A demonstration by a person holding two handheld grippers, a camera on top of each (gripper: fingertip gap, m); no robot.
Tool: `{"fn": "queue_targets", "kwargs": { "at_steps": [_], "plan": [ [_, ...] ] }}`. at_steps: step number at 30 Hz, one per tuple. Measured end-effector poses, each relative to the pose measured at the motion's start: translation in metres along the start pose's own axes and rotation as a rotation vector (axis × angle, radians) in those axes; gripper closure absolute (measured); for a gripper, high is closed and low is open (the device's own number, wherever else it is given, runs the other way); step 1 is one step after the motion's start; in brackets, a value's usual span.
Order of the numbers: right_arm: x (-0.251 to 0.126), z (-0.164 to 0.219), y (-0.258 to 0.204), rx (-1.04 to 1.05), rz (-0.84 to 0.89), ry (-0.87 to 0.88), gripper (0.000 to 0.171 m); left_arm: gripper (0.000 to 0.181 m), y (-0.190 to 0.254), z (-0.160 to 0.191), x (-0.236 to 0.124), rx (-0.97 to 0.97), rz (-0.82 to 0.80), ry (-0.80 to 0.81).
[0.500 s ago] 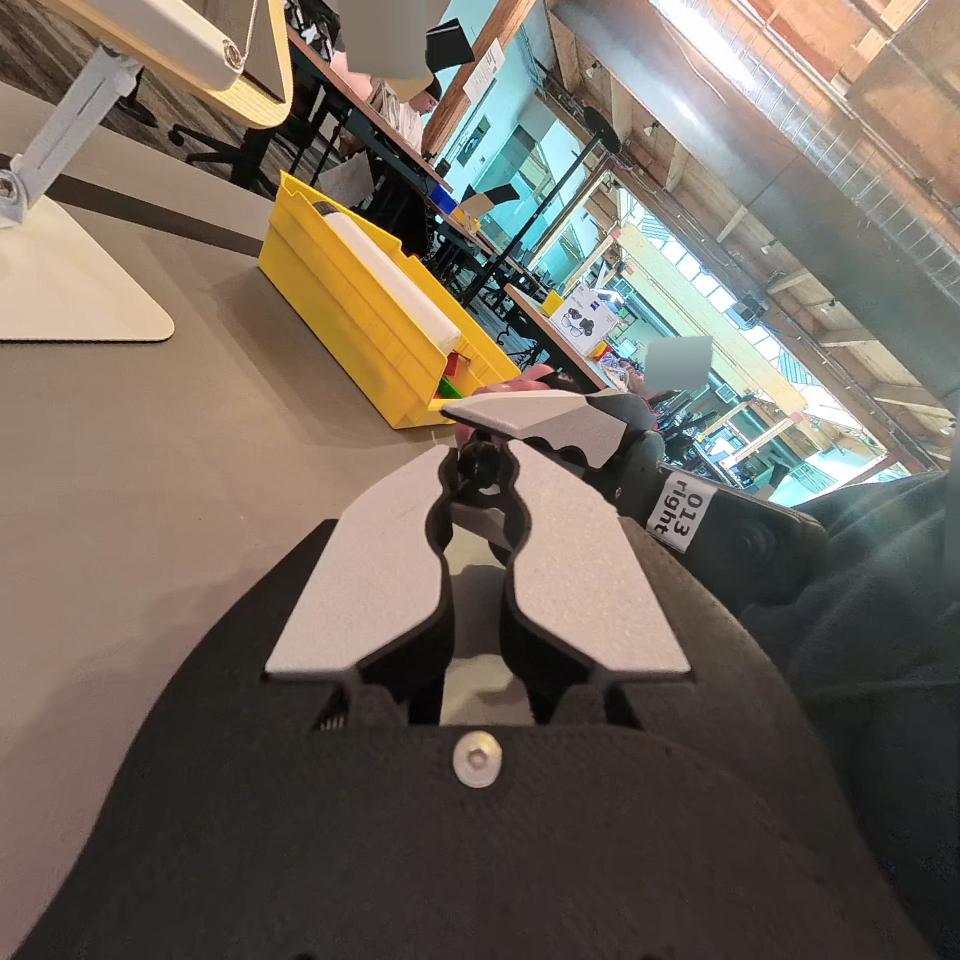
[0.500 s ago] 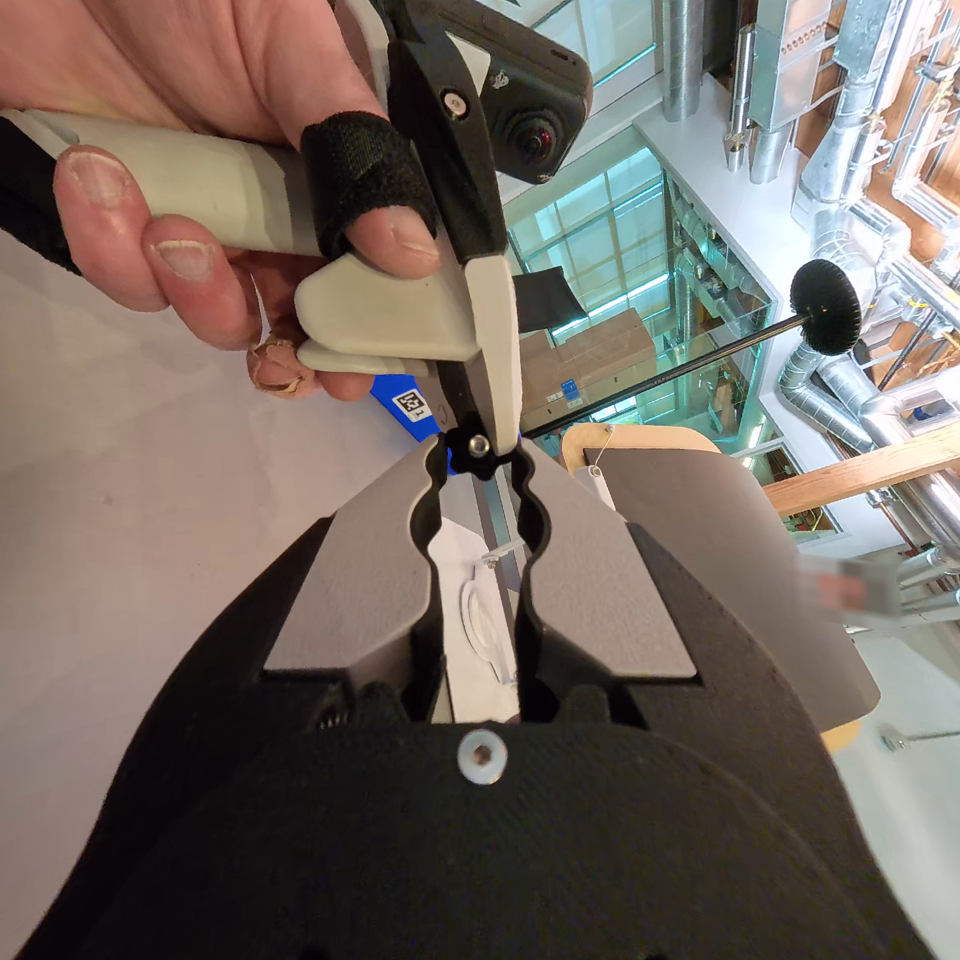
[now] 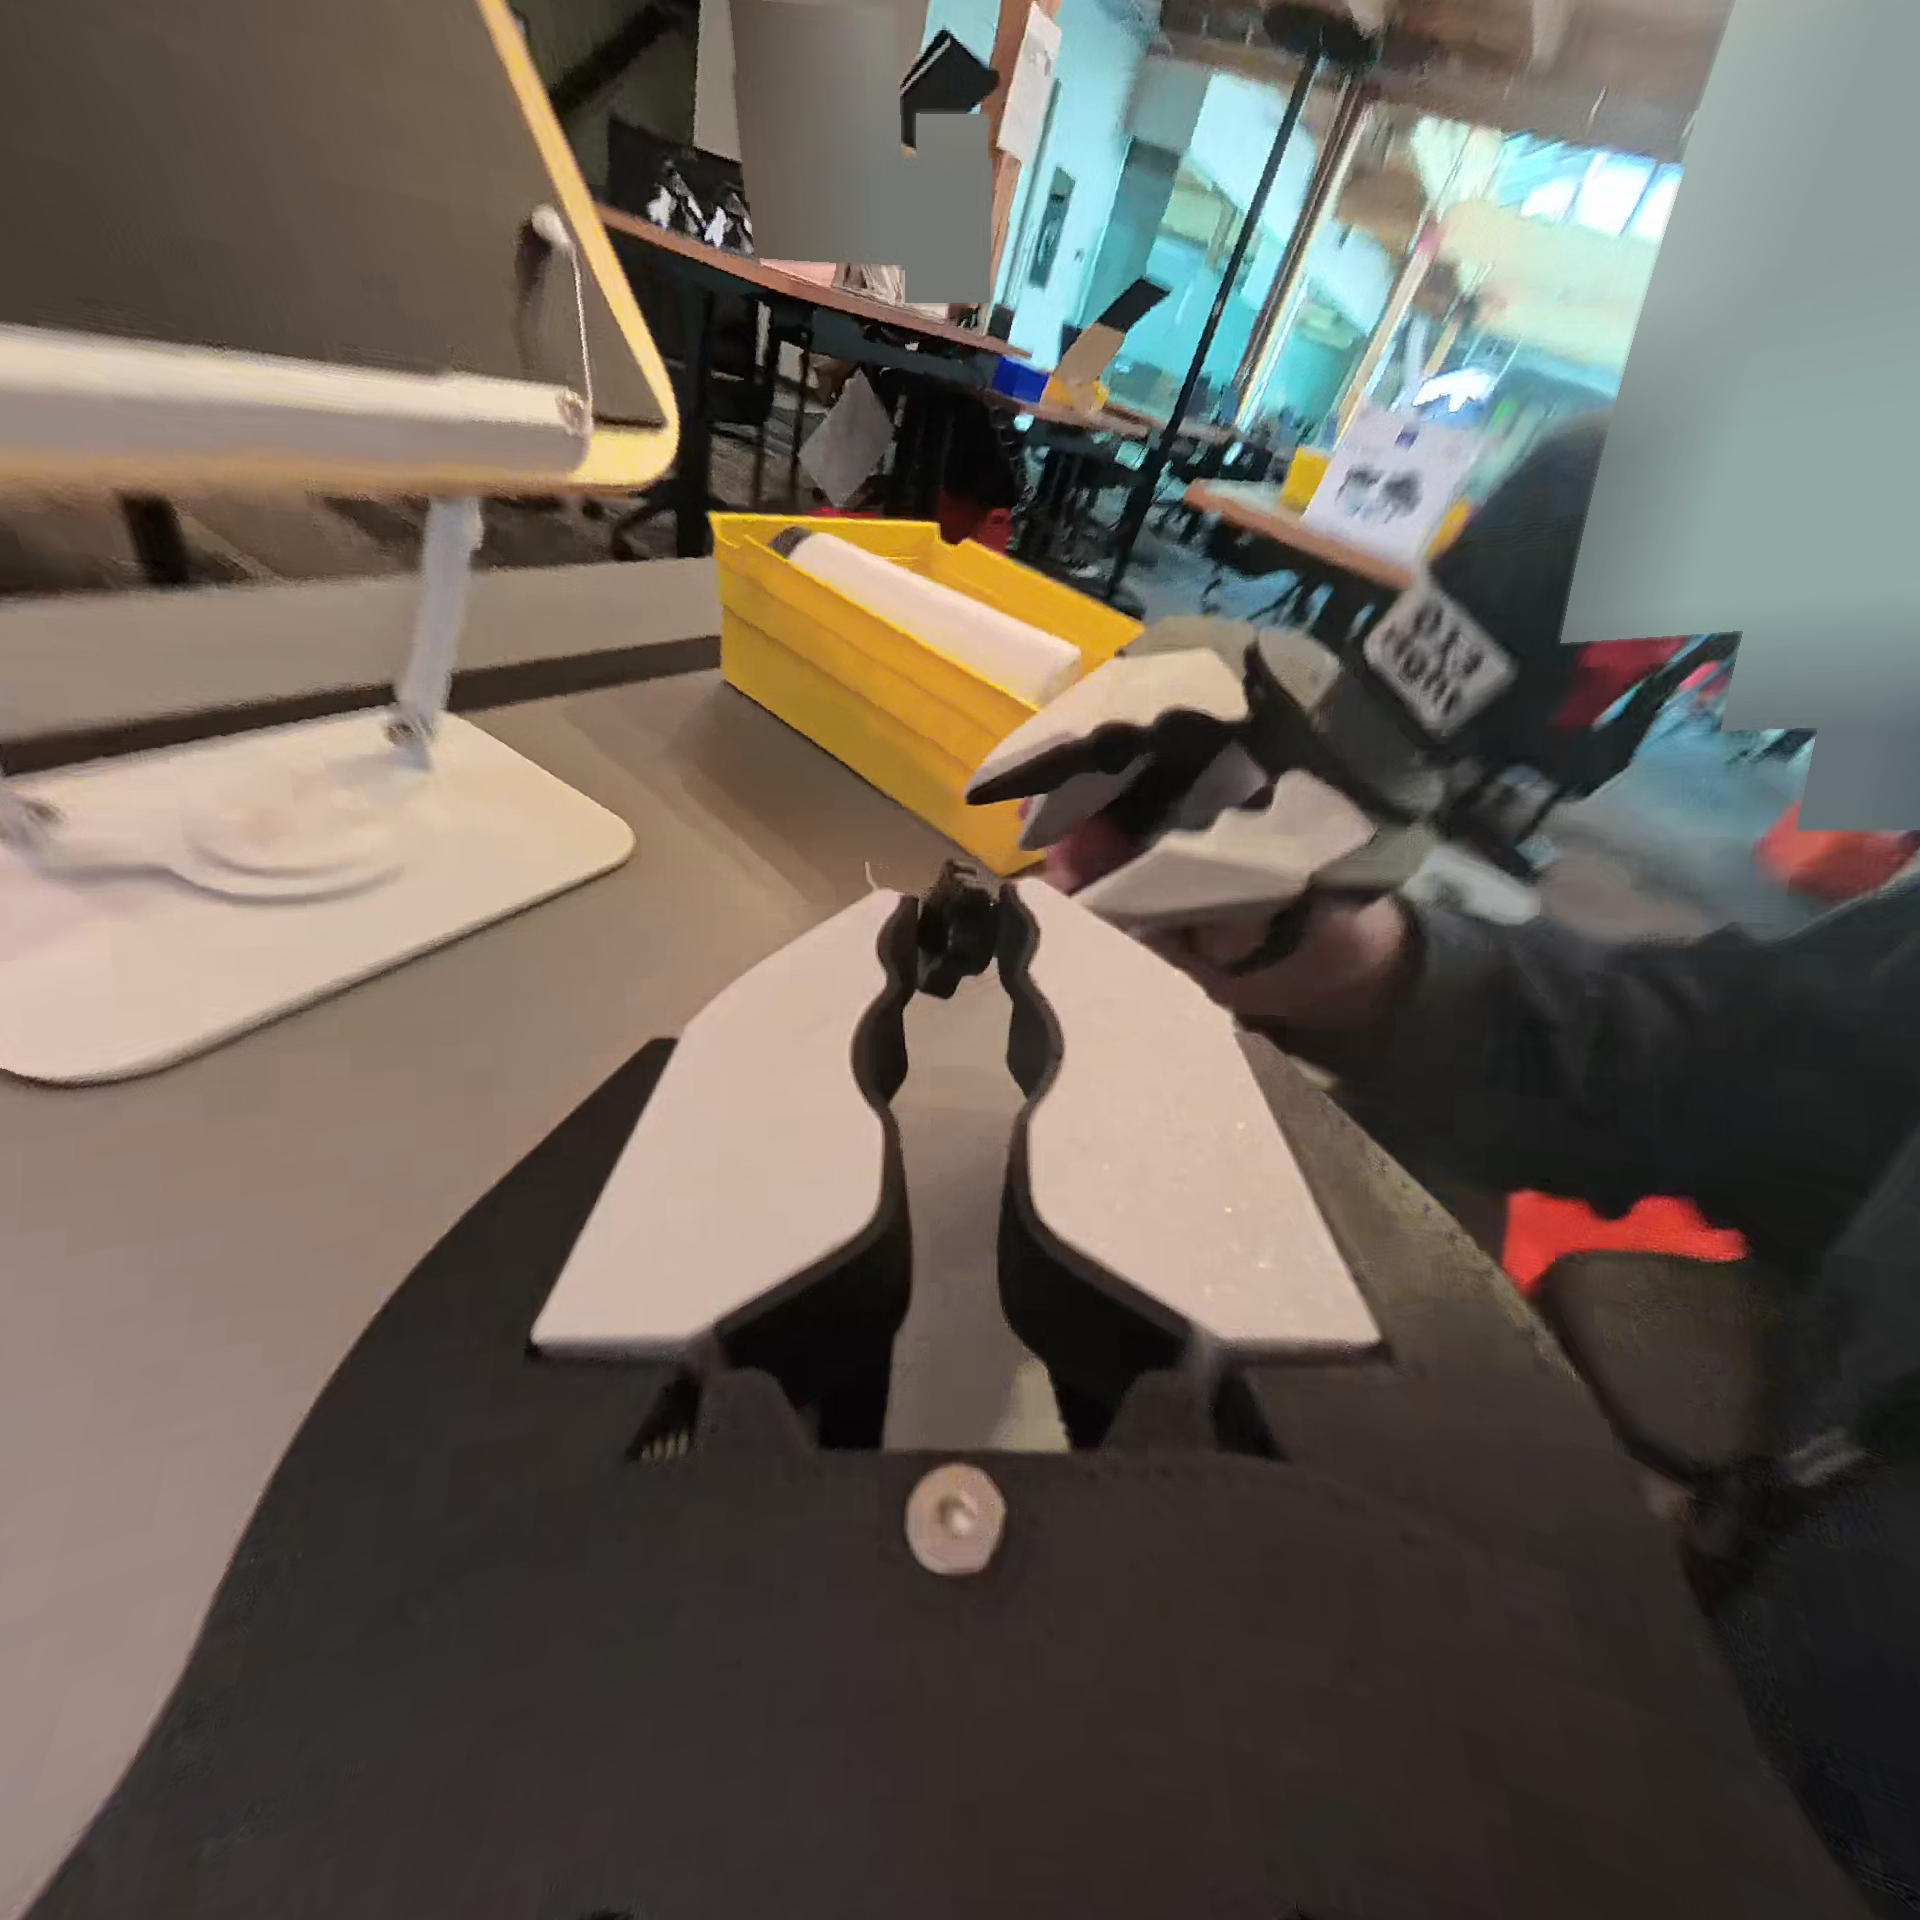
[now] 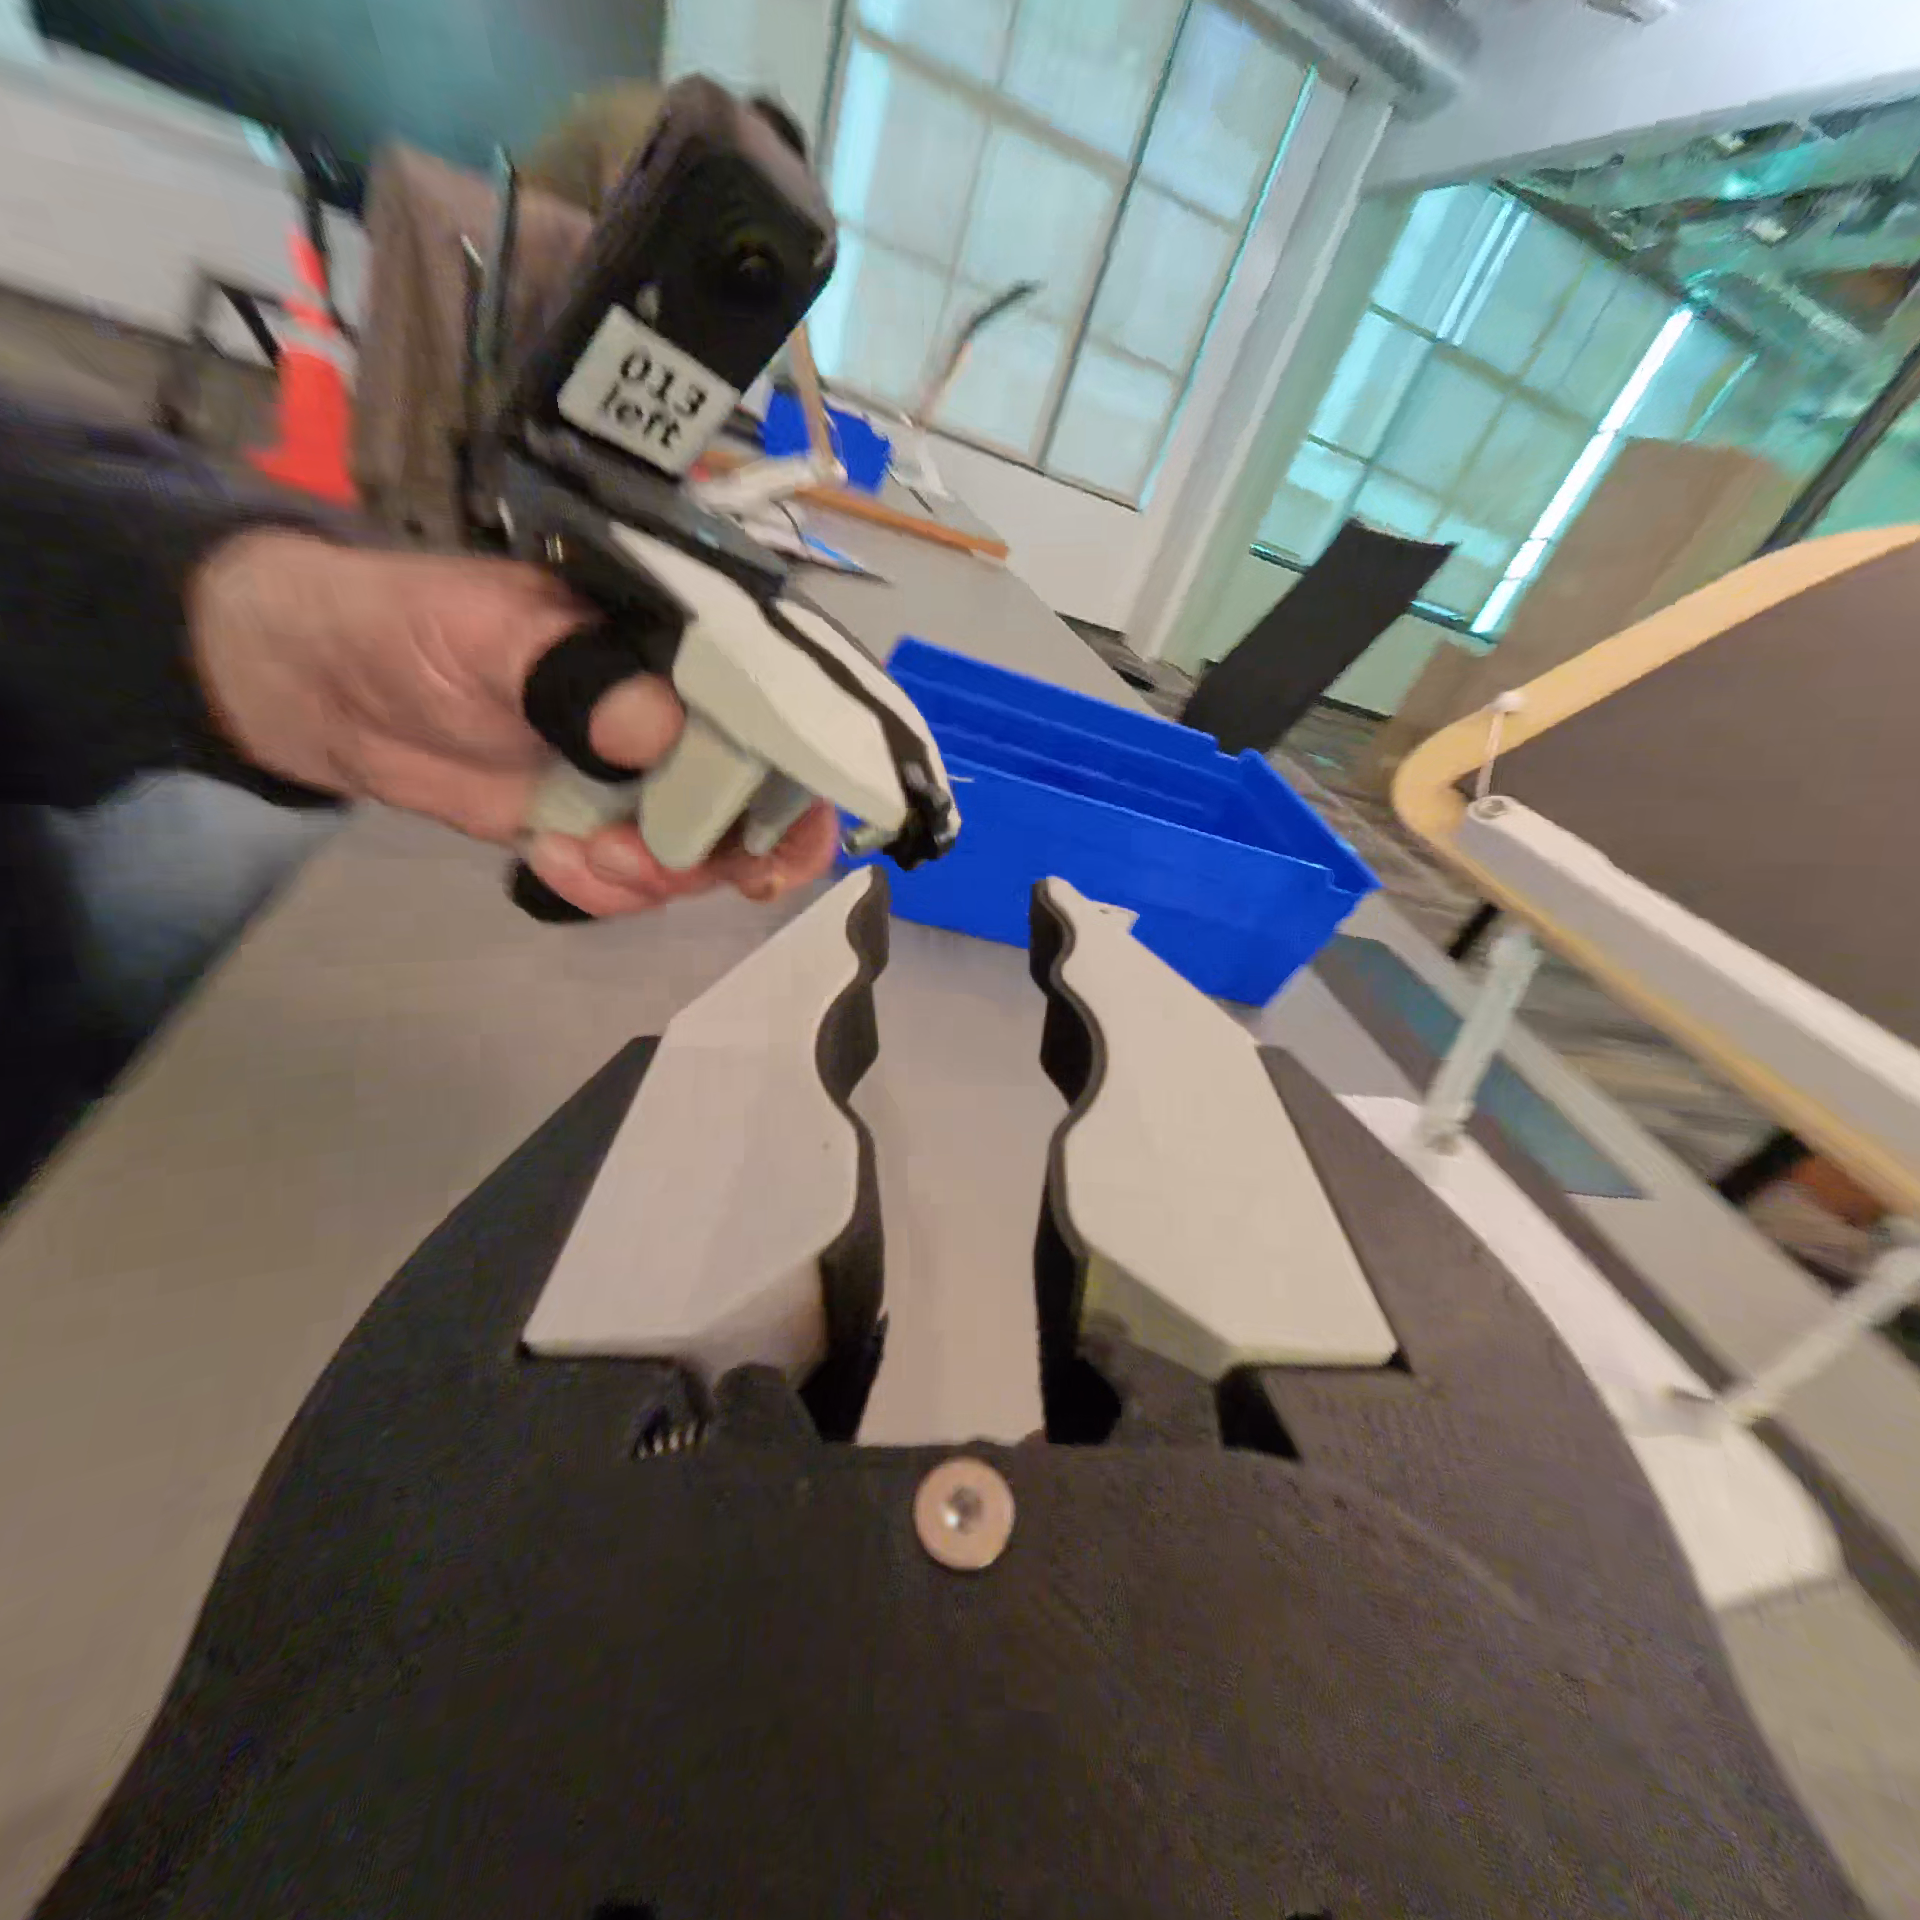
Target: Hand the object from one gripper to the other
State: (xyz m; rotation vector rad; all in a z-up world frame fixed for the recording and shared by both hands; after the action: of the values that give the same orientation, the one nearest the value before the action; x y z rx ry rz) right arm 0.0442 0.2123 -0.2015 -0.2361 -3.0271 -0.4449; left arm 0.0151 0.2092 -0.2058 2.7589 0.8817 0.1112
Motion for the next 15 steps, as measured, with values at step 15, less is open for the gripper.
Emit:
{"fn": "queue_targets", "kwargs": {
  "at_steps": [15],
  "plan": [
    [0.005,-0.01,-0.021,-0.098,-0.127,-0.044,0.161,0.167,0.018,0.001,0.003,1.086,-0.074,-0.19]
  ]
}}
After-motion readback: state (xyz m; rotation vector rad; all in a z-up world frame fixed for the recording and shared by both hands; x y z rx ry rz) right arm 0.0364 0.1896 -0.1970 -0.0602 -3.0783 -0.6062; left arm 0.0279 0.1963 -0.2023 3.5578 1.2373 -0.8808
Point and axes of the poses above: each gripper's, where its closed fingertips meet, x out along the fingers, z out of its underside, y = z × x across the jaws, the point moved 1 cm from there along -x, back along the fingers, and after that the axes turned 6 degrees about y, right-handed, at the moved point
